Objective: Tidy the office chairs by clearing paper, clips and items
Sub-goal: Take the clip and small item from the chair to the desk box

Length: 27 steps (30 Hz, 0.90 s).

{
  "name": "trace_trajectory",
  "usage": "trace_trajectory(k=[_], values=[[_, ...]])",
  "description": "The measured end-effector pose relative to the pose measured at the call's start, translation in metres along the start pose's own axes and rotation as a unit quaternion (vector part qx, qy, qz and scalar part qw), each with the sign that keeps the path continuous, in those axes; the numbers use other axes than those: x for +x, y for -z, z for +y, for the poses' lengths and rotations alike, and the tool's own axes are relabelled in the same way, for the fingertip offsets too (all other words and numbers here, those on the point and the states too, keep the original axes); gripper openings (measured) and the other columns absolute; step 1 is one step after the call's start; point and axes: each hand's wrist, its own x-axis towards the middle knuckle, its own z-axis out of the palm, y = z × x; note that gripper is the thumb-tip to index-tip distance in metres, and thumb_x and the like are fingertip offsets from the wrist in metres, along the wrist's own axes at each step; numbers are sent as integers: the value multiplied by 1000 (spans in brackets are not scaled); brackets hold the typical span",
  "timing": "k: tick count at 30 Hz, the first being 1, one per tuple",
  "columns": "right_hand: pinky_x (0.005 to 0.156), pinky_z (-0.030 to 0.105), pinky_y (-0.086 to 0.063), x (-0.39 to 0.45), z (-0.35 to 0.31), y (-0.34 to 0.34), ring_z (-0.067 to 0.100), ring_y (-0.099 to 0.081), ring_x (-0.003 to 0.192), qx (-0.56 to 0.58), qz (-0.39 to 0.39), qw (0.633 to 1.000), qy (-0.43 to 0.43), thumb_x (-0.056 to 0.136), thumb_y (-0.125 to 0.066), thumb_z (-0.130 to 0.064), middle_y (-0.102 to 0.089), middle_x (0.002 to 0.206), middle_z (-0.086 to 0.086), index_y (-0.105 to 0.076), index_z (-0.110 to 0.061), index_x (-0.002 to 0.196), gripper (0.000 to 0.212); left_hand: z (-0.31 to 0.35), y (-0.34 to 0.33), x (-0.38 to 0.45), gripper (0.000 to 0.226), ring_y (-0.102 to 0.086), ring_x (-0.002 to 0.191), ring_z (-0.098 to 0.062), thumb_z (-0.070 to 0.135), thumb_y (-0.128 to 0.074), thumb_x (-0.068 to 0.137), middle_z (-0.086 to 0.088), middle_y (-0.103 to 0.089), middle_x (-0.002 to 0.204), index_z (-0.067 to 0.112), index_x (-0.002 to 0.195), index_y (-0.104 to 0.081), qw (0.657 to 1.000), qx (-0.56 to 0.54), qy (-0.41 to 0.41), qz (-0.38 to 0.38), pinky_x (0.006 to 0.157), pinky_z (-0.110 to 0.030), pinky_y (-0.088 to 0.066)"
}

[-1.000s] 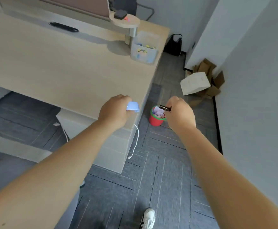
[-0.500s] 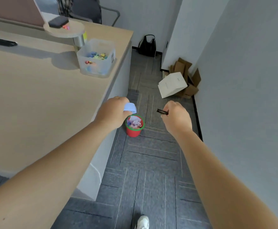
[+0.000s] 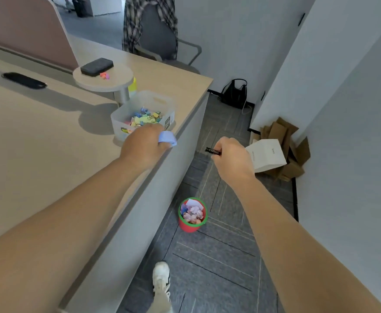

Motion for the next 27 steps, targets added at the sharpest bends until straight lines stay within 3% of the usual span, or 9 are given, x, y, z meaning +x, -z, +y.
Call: trace_trajectory(k=[3, 8, 12, 16, 21, 24, 27], values=[[72, 36, -47, 61, -11, -12, 32, -60, 94, -2, -6, 1000, 26, 94, -47, -7, -58, 112, 16, -58, -3, 107, 18, -21, 0, 59, 31, -54, 104, -39, 21, -54, 90, -25, -59, 113, -3, 110, -54, 999, -10, 35, 20, 80, -41, -45], [68, 32, -38, 166, -37, -31, 31, -56, 97, -7, -39, 998, 58, 95, -45, -9, -55, 115, 14, -57, -5, 109, 19, -58, -3, 155, 28, -49, 84, -33, 21, -59, 88, -21, -57, 99, 0, 107, -57, 996, -3, 90, -4, 66, -32, -33], [70, 29, -35, 231, -58, -50, 29, -55, 101, 4, -64, 994, 84, 94, -49, -15, -54, 118, 12, -58, -8, 112, 21, -89, -16, 211, 27, -44, 81, -27, 21, -58, 87, -14, -57, 96, 4, 107, -57, 988, 32, 131, -75, 66, -32, -34], [76, 31, -40, 273, -73, -76, 27, -54, 104, 1, -102, 988, 112, 94, -50, -16, -57, 117, 12, -60, -8, 113, 22, -119, -40, 248, 28, -45, 83, -26, 16, -55, 87, -13, -61, 102, 4, 112, -57, 968, 94, 128, -197, 67, -30, -35], [72, 29, -36, 305, -91, -110, 30, -55, 104, -15, -150, 979, 141, 93, -51, -13, -58, 116, 14, -60, -6, 112, 22, -138, -62, 261, 32, -57, 99, -27, 15, -59, 84, -12, -62, 119, 7, 115, -61, 931, 150, 105, -316, 72, -32, -43], [77, 33, -42, 315, -103, -126, 31, -55, 105, -28, -170, 972, 158, 93, -52, -12, -58, 116, 15, -60, -6, 112, 22, -143, -61, 268, 31, -53, 99, -25, 21, -67, 80, -13, -57, 118, 14, 109, -58, 935, 126, 102, -315, 77, -32, -44], [82, 35, -46, 323, -116, -139, 33, -55, 107, -50, -193, 965, 172, 92, -49, -5, -57, 119, 17, -59, -4, 115, 25, -145, -46, 275, 52, -50, 117, -30, 26, -66, 82, -14, -52, 129, 13, 130, -49, 959, 67, 132, -243, 92, -37, -44]])
